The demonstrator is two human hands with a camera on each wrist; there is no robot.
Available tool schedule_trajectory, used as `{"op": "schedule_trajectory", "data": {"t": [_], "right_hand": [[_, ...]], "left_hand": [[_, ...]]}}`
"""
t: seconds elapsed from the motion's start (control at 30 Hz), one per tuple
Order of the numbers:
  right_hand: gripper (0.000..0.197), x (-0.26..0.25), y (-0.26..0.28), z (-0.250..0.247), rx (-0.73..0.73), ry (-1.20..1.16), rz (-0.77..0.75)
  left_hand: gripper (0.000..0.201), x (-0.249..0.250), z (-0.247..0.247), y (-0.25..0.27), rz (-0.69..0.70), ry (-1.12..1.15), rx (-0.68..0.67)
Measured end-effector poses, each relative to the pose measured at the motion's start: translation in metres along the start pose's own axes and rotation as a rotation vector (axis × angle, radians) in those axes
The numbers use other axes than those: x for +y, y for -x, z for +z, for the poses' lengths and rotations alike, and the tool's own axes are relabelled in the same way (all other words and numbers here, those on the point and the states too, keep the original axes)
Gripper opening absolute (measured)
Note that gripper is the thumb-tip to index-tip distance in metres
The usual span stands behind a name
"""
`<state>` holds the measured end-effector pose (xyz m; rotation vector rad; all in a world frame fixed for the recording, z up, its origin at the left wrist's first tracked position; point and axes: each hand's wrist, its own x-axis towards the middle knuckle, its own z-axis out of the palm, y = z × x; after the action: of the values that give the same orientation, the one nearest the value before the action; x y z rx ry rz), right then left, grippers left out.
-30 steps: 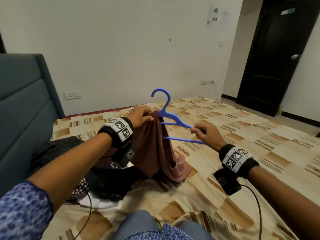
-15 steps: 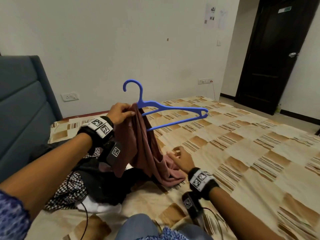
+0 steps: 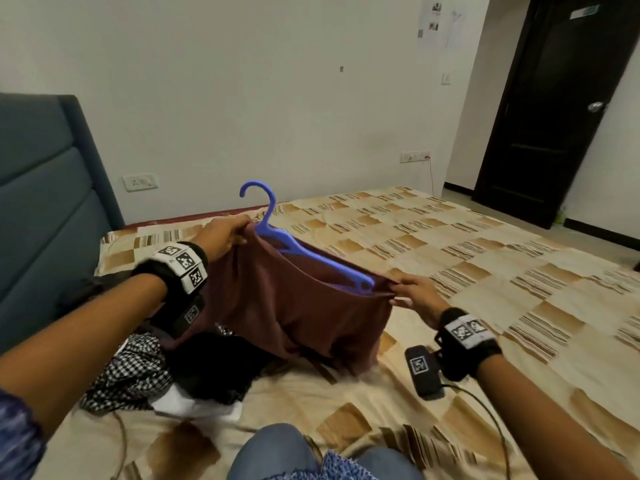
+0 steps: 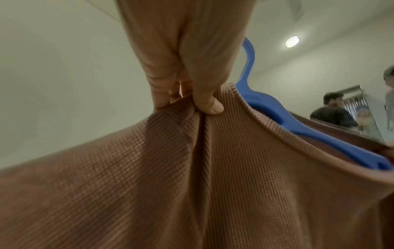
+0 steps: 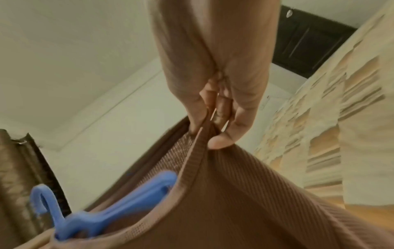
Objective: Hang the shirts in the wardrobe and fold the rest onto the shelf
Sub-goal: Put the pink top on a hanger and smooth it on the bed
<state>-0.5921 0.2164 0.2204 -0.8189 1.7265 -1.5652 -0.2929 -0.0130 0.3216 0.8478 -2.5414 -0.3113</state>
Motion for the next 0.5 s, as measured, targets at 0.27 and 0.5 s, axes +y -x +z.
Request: {"op": "schedule_trajectory", "data": {"t": [0.27,0.5], "right_hand": [[0.009,-0.047,0.026,-0.009,-0.123,0.063,0.007],[0.02,-0.069,0.033,0.013,-0.074,0.335,-0.247]], "left_hand": [[0.035,0.013,0.014,0.01,-0.018,0.089,0.113],[0.022,0.03,0.009,0.0,0.035,0.102,0.127]]}}
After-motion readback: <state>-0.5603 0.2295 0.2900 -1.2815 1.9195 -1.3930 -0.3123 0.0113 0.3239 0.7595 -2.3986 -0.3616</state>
